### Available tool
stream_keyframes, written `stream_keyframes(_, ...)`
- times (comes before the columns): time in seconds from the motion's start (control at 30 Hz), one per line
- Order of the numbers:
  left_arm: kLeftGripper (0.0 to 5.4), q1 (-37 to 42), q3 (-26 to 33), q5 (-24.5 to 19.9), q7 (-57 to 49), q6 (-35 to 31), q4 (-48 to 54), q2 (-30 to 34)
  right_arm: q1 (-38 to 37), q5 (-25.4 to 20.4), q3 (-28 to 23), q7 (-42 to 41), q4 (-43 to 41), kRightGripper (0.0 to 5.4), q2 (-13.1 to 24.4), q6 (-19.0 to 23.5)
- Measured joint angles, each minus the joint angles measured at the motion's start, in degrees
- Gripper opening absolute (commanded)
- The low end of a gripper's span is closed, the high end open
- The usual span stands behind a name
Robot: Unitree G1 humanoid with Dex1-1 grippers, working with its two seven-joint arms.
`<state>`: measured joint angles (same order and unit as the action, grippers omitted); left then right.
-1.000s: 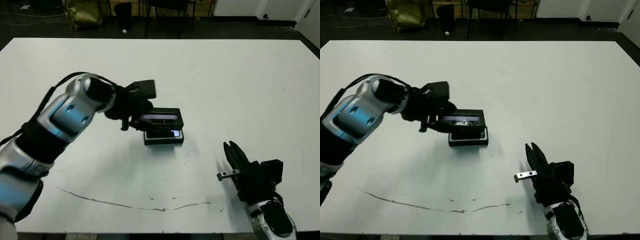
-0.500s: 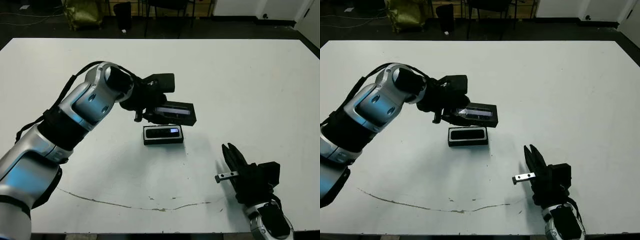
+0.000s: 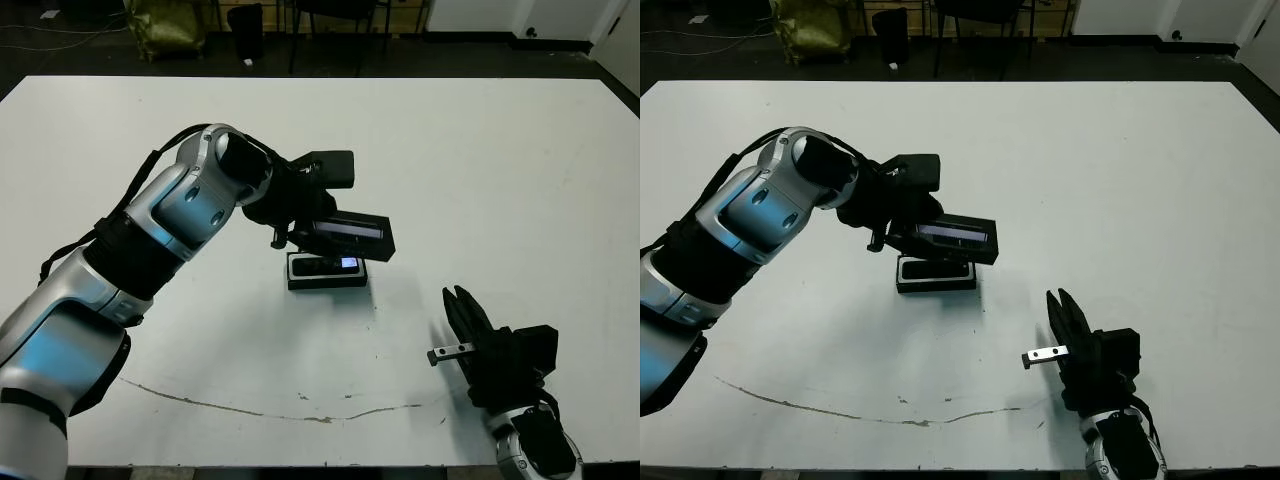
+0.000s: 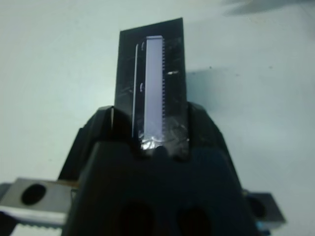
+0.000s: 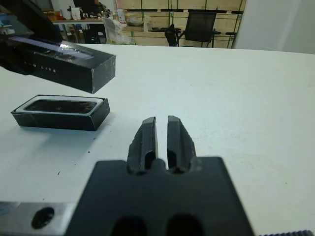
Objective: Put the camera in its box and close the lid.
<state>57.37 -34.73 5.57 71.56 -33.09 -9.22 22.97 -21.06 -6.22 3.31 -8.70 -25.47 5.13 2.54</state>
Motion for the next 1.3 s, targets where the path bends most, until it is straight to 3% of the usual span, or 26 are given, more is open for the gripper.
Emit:
stream_keyframes(0.47, 2.21, 1.6, -1.5, 1.12, 0.21, -5.56, 0.01, -1.91, 0.05, 0.0, 0.23, 0.01, 0.29, 0.0, -0.29, -0.01)
stream_keyframes(1.3, 2.21, 1.46, -5.11, 6.29, -3.25, -5.17, -1.93, -2.94, -0.25, 0.15, 0.37, -0.51, 2.0, 0.0, -0.25, -2.59)
